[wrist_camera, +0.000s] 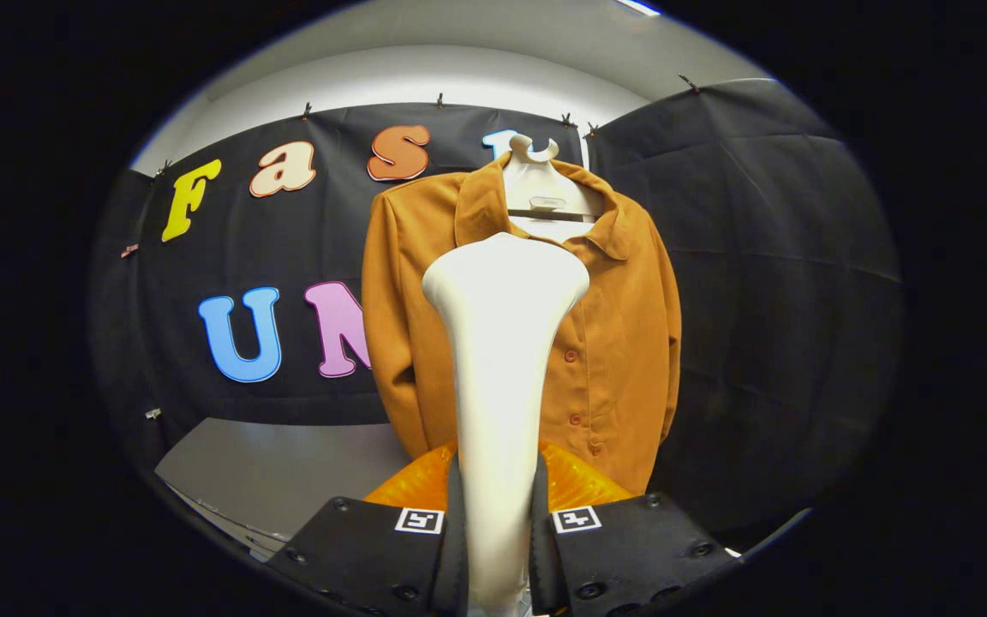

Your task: Iron the clothes twice with a garment steamer, once on the left side and once on the right side.

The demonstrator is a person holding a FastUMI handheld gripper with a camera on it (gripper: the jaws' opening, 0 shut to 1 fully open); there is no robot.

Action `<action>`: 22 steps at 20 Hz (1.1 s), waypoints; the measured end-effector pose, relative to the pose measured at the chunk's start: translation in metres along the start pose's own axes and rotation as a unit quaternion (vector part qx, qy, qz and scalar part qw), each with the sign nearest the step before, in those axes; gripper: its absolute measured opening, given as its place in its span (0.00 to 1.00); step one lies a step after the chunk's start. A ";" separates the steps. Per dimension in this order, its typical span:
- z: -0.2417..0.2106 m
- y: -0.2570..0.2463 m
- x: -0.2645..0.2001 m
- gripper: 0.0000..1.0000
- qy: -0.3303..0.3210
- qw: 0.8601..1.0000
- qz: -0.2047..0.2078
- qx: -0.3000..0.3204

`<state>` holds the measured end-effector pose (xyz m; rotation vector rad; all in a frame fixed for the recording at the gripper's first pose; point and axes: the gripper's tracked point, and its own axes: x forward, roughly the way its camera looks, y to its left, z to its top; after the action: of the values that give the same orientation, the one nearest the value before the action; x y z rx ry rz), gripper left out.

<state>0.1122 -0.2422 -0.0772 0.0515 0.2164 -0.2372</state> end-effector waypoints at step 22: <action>-0.097 -0.020 0.093 0.31 0.134 0.987 0.081 0.024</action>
<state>0.1757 -0.2751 -0.1923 0.1488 0.4729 -0.0719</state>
